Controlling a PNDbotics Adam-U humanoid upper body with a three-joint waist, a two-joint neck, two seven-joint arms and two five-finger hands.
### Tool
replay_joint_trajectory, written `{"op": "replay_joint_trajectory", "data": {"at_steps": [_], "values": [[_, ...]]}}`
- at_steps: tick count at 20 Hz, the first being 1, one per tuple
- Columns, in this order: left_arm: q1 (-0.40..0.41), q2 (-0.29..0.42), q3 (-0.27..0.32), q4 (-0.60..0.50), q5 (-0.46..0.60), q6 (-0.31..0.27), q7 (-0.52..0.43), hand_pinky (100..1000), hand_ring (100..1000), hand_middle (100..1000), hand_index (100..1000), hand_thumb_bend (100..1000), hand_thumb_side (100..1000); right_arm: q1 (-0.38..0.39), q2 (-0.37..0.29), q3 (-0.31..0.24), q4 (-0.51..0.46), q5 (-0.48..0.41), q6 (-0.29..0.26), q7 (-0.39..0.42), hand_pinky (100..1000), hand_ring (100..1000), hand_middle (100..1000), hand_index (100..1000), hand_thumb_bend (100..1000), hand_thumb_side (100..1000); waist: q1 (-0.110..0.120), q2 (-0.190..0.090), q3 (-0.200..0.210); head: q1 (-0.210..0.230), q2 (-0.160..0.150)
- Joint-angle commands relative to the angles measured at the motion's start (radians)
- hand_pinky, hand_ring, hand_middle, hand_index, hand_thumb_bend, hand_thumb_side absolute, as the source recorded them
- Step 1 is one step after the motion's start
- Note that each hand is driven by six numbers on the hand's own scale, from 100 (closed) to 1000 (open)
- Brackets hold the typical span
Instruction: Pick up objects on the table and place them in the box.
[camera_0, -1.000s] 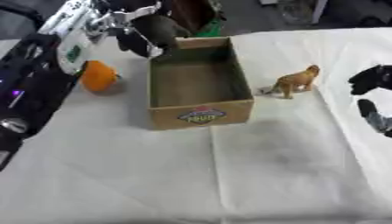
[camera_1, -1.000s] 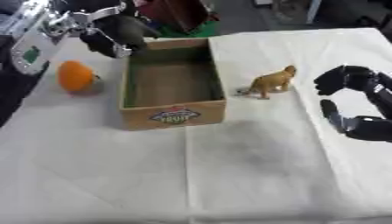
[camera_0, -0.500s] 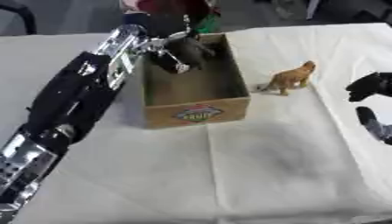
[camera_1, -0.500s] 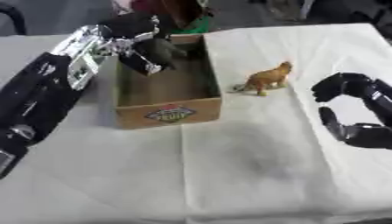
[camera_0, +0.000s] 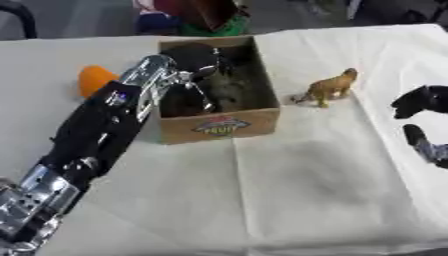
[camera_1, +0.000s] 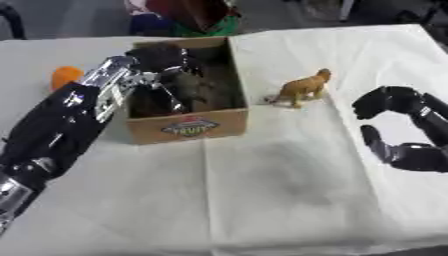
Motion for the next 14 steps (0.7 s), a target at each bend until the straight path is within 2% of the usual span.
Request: {"op": "replay_joint_trajectory", "data": {"at_steps": [1, 3, 5, 8, 11, 14], "values": [[-0.024, 0.033, 0.022, -0.021, 0.016, 0.004, -0.042, 730, 711, 718, 821, 678, 322, -0.013, -0.018, -0.01, -0.006, 0.002, 0.0, 0.002, 650, 648, 703, 718, 100, 284, -0.002, -0.015, 0.002, 0.001, 0.005], [-0.031, 0.058, 0.028, -0.048, 0.049, 0.01, -0.066, 741, 724, 734, 826, 695, 333, -0.01, -0.02, -0.012, -0.004, 0.003, 0.0, 0.002, 650, 648, 703, 718, 100, 284, 0.001, -0.016, 0.007, -0.002, 0.005], [-0.038, 0.095, 0.031, -0.1, 0.095, 0.021, -0.094, 741, 719, 725, 822, 672, 333, -0.007, -0.024, -0.014, -0.003, 0.005, 0.001, 0.001, 650, 647, 703, 718, 100, 284, 0.005, -0.018, 0.014, -0.006, 0.005], [-0.042, 0.172, 0.039, -0.227, 0.203, 0.054, -0.129, 725, 667, 667, 776, 616, 321, -0.002, -0.03, -0.018, -0.001, 0.008, 0.002, -0.001, 650, 647, 702, 717, 100, 283, 0.013, -0.019, 0.026, -0.014, 0.004], [-0.026, 0.275, 0.064, -0.384, 0.326, 0.12, -0.147, 718, 649, 640, 771, 611, 318, 0.007, -0.039, -0.024, 0.002, 0.013, 0.004, -0.006, 649, 646, 700, 717, 100, 283, 0.02, -0.021, 0.043, -0.028, 0.004], [0.011, 0.367, 0.092, -0.491, 0.387, 0.196, -0.165, 717, 651, 641, 771, 622, 317, 0.012, -0.043, -0.029, 0.003, 0.016, 0.005, -0.01, 649, 646, 699, 716, 100, 281, 0.026, -0.022, 0.057, -0.036, 0.005]]}}
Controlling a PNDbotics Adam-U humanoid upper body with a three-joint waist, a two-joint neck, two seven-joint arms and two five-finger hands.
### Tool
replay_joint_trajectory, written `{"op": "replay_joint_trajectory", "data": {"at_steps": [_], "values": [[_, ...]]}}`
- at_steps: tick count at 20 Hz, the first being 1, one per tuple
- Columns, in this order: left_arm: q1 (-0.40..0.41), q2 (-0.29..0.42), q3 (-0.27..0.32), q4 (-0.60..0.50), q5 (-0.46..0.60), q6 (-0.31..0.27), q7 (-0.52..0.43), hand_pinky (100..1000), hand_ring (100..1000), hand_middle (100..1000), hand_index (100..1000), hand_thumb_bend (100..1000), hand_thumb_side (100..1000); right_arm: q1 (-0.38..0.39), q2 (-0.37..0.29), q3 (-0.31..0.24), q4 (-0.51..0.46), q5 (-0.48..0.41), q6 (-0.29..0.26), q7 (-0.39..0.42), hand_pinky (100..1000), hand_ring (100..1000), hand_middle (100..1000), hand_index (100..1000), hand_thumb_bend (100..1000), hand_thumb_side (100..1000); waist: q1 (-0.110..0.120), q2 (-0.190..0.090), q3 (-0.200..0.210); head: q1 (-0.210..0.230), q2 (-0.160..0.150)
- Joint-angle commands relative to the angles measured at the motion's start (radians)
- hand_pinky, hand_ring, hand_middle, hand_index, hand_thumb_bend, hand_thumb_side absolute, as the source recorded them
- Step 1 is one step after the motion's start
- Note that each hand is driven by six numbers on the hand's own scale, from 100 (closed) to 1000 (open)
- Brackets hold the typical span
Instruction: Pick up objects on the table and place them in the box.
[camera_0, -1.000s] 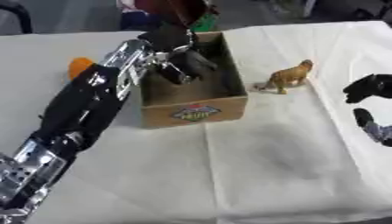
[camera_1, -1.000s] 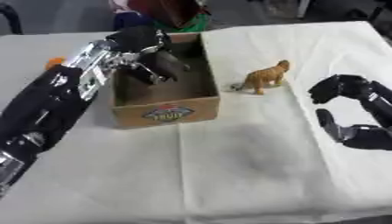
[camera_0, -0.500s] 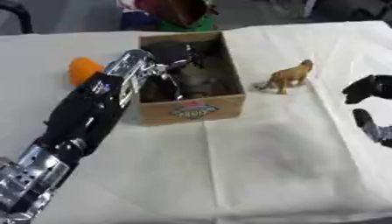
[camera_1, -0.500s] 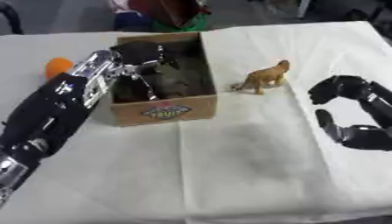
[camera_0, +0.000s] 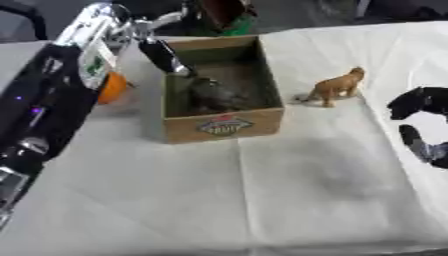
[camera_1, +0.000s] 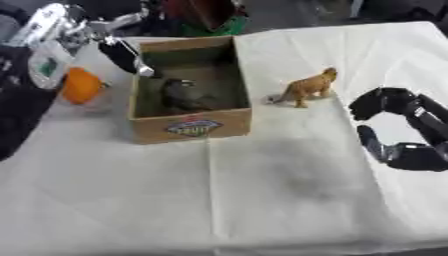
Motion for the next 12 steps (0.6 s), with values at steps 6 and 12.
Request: {"op": "replay_joint_trajectory", "data": {"at_steps": [6, 12], "values": [[0.084, 0.145, 0.067, -0.005, 0.012, 0.16, -0.015, 709, 648, 652, 789, 583, 296, -0.002, -0.036, -0.02, -0.005, 0.01, 0.003, -0.01, 649, 645, 698, 716, 100, 280, 0.0, -0.017, 0.018, -0.023, 0.004], [0.086, 0.108, 0.089, 0.193, -0.068, 0.176, 0.013, 701, 644, 656, 794, 607, 301, 0.0, -0.031, -0.02, -0.004, 0.01, 0.003, -0.01, 648, 645, 698, 716, 100, 280, -0.005, -0.016, 0.019, -0.023, 0.005]]}}
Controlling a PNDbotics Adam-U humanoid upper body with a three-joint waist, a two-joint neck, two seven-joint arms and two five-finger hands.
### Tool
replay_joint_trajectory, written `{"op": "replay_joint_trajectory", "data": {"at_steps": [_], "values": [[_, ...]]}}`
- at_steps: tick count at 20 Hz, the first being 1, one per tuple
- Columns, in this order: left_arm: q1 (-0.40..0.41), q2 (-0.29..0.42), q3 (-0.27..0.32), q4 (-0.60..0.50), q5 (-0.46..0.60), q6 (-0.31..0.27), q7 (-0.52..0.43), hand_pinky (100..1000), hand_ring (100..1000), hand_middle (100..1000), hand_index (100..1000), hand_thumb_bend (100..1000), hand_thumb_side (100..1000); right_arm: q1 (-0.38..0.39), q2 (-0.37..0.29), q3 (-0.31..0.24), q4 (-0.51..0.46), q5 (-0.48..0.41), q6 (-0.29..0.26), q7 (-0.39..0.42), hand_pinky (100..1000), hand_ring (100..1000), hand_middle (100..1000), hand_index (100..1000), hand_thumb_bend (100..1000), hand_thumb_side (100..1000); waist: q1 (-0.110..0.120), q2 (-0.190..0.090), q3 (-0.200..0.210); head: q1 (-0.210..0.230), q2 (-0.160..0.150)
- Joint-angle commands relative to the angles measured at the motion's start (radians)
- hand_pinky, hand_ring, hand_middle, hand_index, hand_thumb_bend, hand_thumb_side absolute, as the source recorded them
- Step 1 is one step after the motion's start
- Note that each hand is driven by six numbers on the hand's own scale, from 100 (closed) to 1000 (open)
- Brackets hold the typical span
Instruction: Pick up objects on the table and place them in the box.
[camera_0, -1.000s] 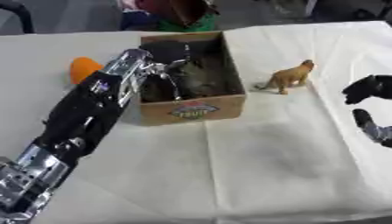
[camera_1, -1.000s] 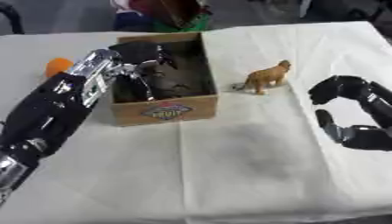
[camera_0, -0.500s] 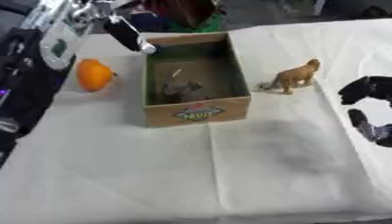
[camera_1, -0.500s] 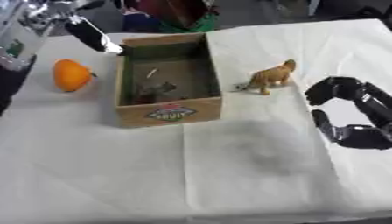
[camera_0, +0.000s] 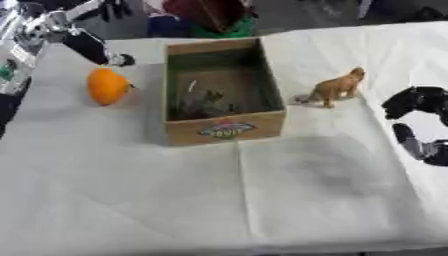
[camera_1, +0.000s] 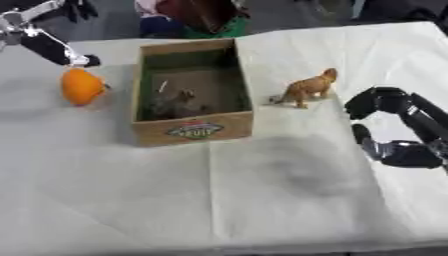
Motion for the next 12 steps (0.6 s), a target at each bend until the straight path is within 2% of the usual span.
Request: {"op": "replay_joint_trajectory", "data": {"at_steps": [1, 7, 12], "values": [[-0.024, -0.004, 0.03, 0.089, -0.05, 0.013, 0.029, 698, 644, 658, 790, 620, 307, -0.009, -0.028, -0.014, -0.008, 0.004, -0.002, -0.004, 649, 645, 698, 716, 100, 280, -0.006, -0.015, 0.0, -0.001, 0.005], [-0.046, -0.076, 0.043, 0.246, -0.16, 0.036, 0.11, 700, 651, 676, 794, 641, 317, -0.007, -0.024, -0.013, -0.008, 0.003, -0.003, -0.004, 648, 647, 698, 716, 100, 280, -0.014, -0.015, -0.002, 0.001, 0.005], [-0.046, -0.122, 0.049, 0.332, -0.235, 0.047, 0.159, 704, 660, 692, 802, 654, 328, -0.008, -0.021, -0.013, -0.008, 0.002, -0.004, -0.003, 648, 647, 698, 716, 100, 280, -0.018, -0.015, -0.004, 0.001, 0.005]]}}
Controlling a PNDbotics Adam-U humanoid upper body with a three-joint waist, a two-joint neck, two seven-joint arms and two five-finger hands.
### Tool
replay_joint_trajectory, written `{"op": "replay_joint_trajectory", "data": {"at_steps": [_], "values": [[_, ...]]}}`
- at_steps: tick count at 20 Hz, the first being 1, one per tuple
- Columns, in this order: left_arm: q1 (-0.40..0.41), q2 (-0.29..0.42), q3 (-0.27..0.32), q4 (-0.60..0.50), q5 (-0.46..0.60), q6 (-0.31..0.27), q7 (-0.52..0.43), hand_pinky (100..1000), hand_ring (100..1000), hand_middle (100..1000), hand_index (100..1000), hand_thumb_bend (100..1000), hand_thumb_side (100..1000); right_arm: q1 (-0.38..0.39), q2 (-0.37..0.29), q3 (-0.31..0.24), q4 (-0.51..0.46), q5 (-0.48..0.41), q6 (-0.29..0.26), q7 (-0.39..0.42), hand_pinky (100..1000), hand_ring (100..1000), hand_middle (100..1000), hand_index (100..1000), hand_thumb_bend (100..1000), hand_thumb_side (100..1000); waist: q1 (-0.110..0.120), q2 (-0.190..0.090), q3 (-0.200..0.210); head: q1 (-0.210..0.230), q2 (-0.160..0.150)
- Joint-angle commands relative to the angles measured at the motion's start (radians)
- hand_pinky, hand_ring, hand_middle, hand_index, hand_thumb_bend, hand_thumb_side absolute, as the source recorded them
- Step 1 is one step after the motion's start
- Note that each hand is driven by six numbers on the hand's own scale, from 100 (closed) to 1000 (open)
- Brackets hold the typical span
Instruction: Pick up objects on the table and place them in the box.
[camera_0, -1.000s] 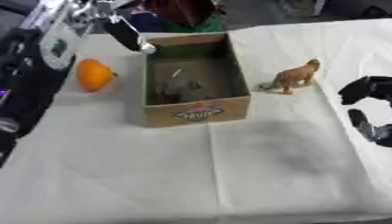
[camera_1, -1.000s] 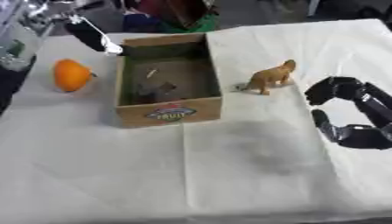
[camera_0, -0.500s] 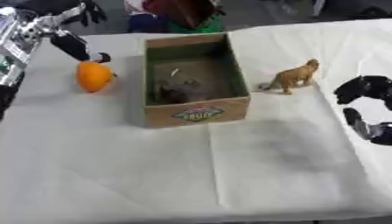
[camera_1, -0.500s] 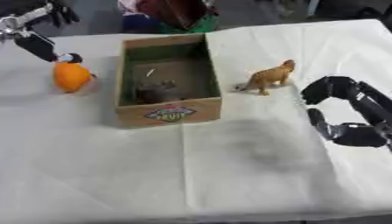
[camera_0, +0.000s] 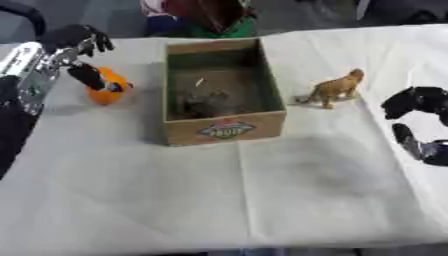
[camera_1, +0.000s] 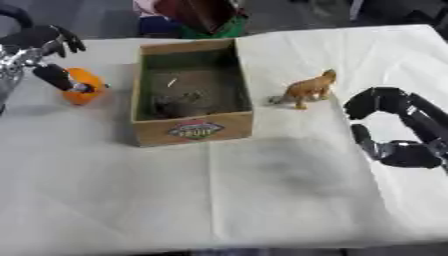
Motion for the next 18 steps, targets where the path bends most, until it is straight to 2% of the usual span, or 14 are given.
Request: {"op": "replay_joint_trajectory", "data": {"at_steps": [1, 3, 4, 5, 6, 7, 8, 9, 10, 11, 12, 13, 15, 18], "values": [[-0.023, -0.004, 0.019, 0.038, -0.061, 0.013, 0.039, 706, 664, 696, 800, 650, 328, -0.008, -0.021, -0.013, -0.007, 0.0, -0.003, -0.001, 648, 647, 698, 716, 100, 280, -0.003, -0.015, -0.002, 0.002, 0.005], [-0.021, -0.014, 0.025, 0.063, -0.107, 0.03, 0.065, 702, 662, 701, 795, 617, 316, -0.007, -0.02, -0.013, -0.007, 0.0, -0.003, -0.001, 648, 648, 698, 716, 100, 281, -0.004, -0.014, -0.003, 0.001, 0.005], [-0.02, -0.018, 0.028, 0.075, -0.132, 0.041, 0.08, 694, 652, 693, 788, 608, 208, -0.007, -0.019, -0.013, -0.007, 0.001, -0.003, 0.0, 648, 648, 698, 716, 100, 276, -0.005, -0.014, -0.003, 0.001, 0.005], [-0.018, -0.021, 0.032, 0.087, -0.157, 0.053, 0.093, 690, 646, 692, 785, 570, 297, -0.007, -0.019, -0.013, -0.006, 0.001, -0.003, 0.0, 648, 647, 697, 716, 100, 281, -0.005, -0.014, -0.003, 0.001, 0.005], [-0.016, -0.023, 0.036, 0.097, -0.178, 0.063, 0.104, 685, 639, 686, 780, 555, 290, -0.006, -0.019, -0.014, -0.006, 0.002, -0.003, 0.0, 648, 647, 697, 716, 100, 281, -0.005, -0.013, -0.003, 0.0, 0.005], [-0.015, -0.023, 0.039, 0.103, -0.2, 0.074, 0.117, 654, 581, 613, 726, 469, 256, -0.006, -0.019, -0.014, -0.006, 0.002, -0.003, 0.0, 648, 647, 697, 716, 100, 281, -0.005, -0.013, -0.003, -0.001, 0.005], [-0.015, -0.022, 0.042, 0.107, -0.225, 0.087, 0.134, 651, 573, 604, 720, 461, 252, -0.005, -0.019, -0.014, -0.005, 0.003, -0.003, 0.0, 648, 647, 697, 716, 100, 281, -0.005, -0.013, -0.003, -0.001, 0.005], [-0.015, -0.02, 0.045, 0.109, -0.249, 0.103, 0.152, 610, 508, 527, 663, 388, 219, -0.005, -0.019, -0.014, -0.005, 0.003, -0.003, 0.0, 648, 647, 697, 716, 100, 281, -0.005, -0.013, -0.003, -0.002, 0.005], [-0.015, -0.018, 0.05, 0.11, -0.273, 0.12, 0.174, 588, 479, 494, 637, 362, 208, -0.005, -0.019, -0.014, -0.004, 0.004, -0.003, 0.0, 648, 647, 697, 716, 100, 281, -0.004, -0.013, -0.003, -0.001, 0.005], [-0.016, -0.016, 0.055, 0.11, -0.295, 0.139, 0.198, 537, 389, 388, 554, 280, 181, -0.005, -0.018, -0.014, -0.004, 0.004, -0.003, 0.0, 648, 647, 697, 716, 100, 280, -0.004, -0.013, -0.002, -0.001, 0.005], [-0.016, -0.014, 0.059, 0.108, -0.311, 0.156, 0.223, 529, 374, 371, 542, 269, 178, -0.005, -0.018, -0.015, -0.004, 0.004, -0.003, 0.0, 648, 647, 697, 716, 100, 280, -0.004, -0.013, -0.002, -0.002, 0.005], [-0.018, -0.012, 0.064, 0.103, -0.321, 0.172, 0.251, 484, 286, 254, 447, 179, 167, -0.005, -0.018, -0.015, -0.003, 0.004, -0.003, 0.0, 648, 647, 697, 716, 100, 280, -0.004, -0.013, -0.002, -0.002, 0.005], [-0.019, -0.007, 0.075, 0.076, -0.315, 0.208, 0.332, 443, 215, 150, 357, 115, 165, -0.004, -0.019, -0.016, -0.003, 0.004, -0.003, 0.0, 648, 648, 697, 716, 100, 280, -0.004, -0.014, -0.001, -0.003, 0.005], [-0.025, -0.002, 0.074, 0.012, -0.228, 0.231, 0.431, 421, 183, 103, 317, 100, 166, -0.002, -0.019, -0.016, -0.003, 0.004, -0.003, -0.001, 648, 648, 697, 716, 100, 280, -0.005, -0.014, 0.0, -0.004, 0.005]]}}
